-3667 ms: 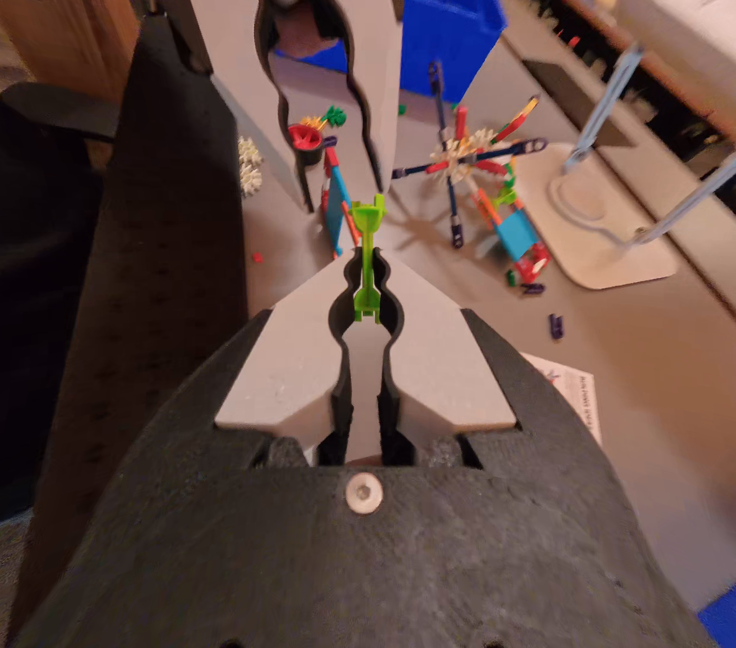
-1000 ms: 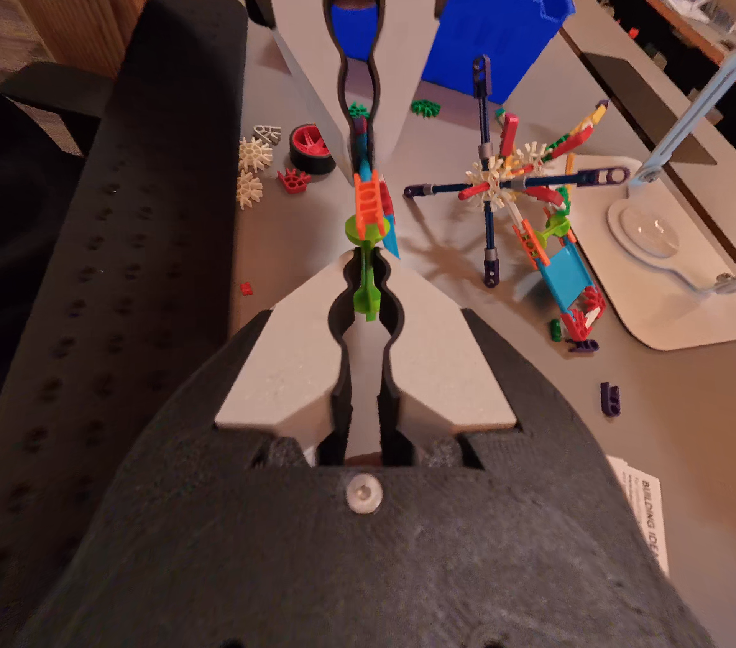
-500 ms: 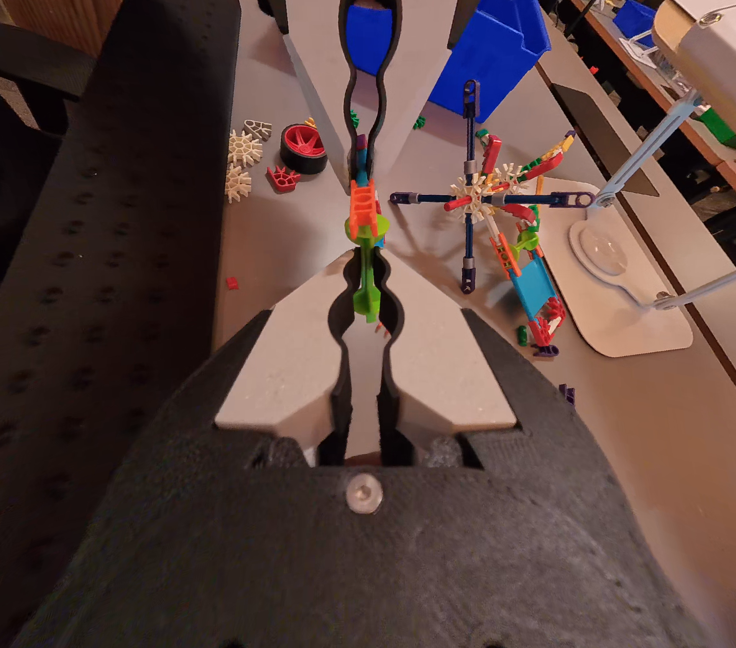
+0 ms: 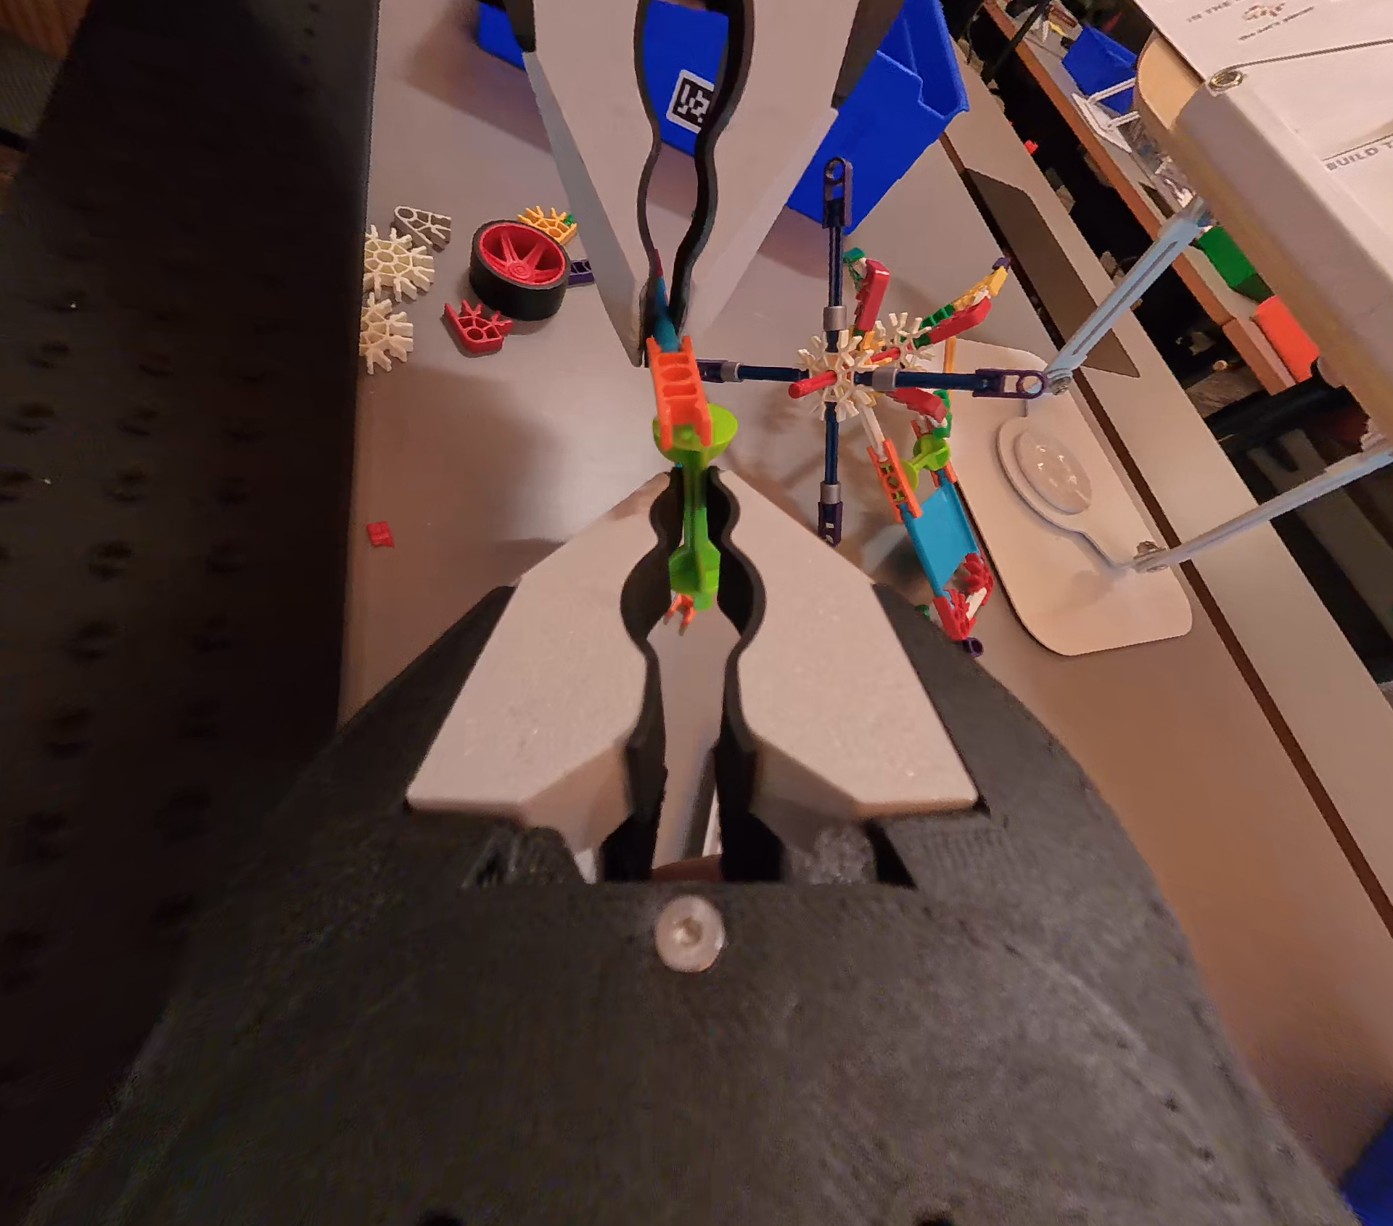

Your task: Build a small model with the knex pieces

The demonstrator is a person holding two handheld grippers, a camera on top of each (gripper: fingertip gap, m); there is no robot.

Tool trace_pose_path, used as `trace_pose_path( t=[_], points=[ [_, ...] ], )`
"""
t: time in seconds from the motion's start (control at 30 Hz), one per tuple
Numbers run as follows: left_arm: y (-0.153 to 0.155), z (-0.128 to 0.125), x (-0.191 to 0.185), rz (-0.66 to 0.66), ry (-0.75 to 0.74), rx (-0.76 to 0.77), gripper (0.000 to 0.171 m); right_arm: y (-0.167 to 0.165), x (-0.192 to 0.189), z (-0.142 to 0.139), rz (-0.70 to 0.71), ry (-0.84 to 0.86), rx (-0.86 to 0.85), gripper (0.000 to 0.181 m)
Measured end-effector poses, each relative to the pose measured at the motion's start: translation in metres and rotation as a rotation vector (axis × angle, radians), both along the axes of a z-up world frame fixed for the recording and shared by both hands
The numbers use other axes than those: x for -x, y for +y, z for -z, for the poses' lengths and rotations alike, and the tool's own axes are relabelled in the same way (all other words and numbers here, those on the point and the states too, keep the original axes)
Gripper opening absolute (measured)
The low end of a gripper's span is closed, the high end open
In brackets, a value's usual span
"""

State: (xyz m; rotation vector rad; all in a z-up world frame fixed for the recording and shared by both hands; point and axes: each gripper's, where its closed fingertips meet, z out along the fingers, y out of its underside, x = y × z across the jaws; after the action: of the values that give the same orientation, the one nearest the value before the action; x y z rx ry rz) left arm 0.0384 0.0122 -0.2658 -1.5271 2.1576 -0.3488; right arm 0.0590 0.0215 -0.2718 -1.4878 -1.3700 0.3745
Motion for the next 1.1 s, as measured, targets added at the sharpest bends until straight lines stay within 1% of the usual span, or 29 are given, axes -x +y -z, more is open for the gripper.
trace_pose_path(
  t=[0.2,0.53,0.87,0.93,1.03,1.1],
  points=[
    [0.001,-0.001,0.0,-0.006,0.009,0.004,0.001,-0.001,0.0,-0.002,-0.006,0.006,-0.019,0.003],
    [0.005,0.001,0.0,-0.017,0.035,-0.009,0.001,0.006,0.0,-0.004,0.063,-0.051,-0.123,0.003],
    [0.011,0.008,-0.002,-0.026,0.082,-0.045,0.001,0.007,-0.002,-0.006,0.07,-0.018,-0.096,0.003],
    [0.013,0.009,-0.003,-0.027,0.09,-0.072,0.002,0.009,-0.003,-0.005,0.08,-0.023,-0.093,0.003],
    [0.021,0.009,-0.007,-0.043,0.087,-0.169,0.013,0.011,-0.004,-0.004,0.094,-0.029,-0.091,0.003],
    [0.02,0.007,-0.012,-0.038,0.069,-0.199,0.012,0.012,-0.005,-0.003,0.098,-0.031,-0.091,0.003]
  ],
)
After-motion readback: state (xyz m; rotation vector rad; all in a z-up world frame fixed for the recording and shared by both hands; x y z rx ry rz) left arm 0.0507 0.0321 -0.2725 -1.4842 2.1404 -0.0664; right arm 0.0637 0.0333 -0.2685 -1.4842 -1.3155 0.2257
